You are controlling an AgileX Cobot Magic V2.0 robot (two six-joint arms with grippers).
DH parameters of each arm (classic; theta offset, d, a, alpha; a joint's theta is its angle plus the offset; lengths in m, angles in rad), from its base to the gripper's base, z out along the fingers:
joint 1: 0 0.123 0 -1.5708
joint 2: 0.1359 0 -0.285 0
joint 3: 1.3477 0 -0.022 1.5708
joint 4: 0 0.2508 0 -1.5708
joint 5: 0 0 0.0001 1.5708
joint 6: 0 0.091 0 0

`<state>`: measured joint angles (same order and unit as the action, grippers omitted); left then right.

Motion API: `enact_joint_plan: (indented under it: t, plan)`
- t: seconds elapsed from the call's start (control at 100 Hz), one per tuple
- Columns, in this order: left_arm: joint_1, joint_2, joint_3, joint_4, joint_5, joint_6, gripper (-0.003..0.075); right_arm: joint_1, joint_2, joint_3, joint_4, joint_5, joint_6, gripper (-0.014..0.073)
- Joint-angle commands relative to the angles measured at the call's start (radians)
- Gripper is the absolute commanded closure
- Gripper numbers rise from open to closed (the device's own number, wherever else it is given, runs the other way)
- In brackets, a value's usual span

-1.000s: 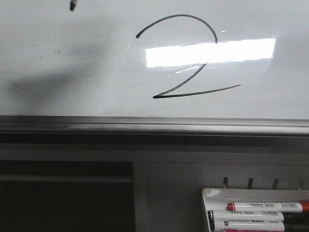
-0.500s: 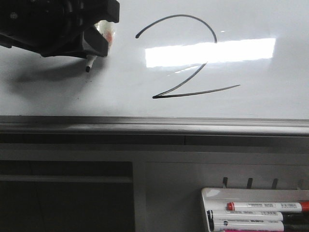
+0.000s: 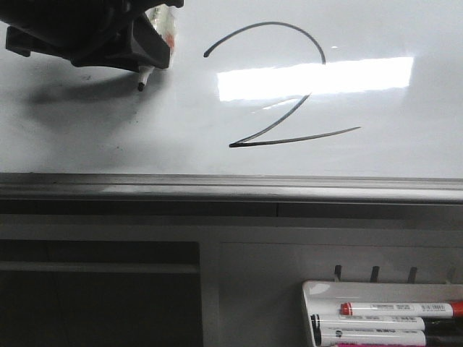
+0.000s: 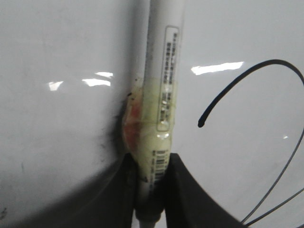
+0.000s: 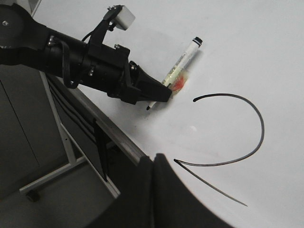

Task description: Write number 2 on whiteboard

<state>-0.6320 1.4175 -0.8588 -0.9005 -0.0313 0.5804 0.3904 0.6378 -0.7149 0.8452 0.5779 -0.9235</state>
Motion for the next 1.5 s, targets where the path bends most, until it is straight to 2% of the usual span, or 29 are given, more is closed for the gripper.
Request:
enact_joint_plan:
  t: [0.0, 0.45, 0.81, 1.06, 1.32, 1.49]
  plan:
    - [0.013, 0.009, -0.030, -0.020, -0.036, -0.012, 0.0727, -0.005, -0.002, -0.025, 0.040, -0.034, 0.002, 0.0664]
    - [0.017, 0.053, -0.030, -0.027, -0.047, -0.012, 0.0716, -0.005, -0.002, -0.025, 0.049, -0.028, 0.002, 0.0664]
    - [0.017, 0.055, -0.030, -0.035, -0.073, -0.012, 0.0449, -0.005, -0.002, -0.025, 0.056, -0.028, 0.002, 0.0664]
    - [0.017, 0.055, -0.030, -0.035, -0.087, -0.012, 0.0369, -0.005, -0.002, -0.025, 0.055, -0.028, 0.002, 0.0664]
    - [0.017, 0.055, -0.030, -0.035, -0.083, -0.012, 0.0239, -0.005, -0.002, -0.025, 0.055, -0.028, 0.002, 0.0664]
    - [0.017, 0.050, -0.030, -0.035, -0.063, -0.012, 0.0212, -0.005, -0.002, -0.025, 0.055, -0.028, 0.002, 0.0664]
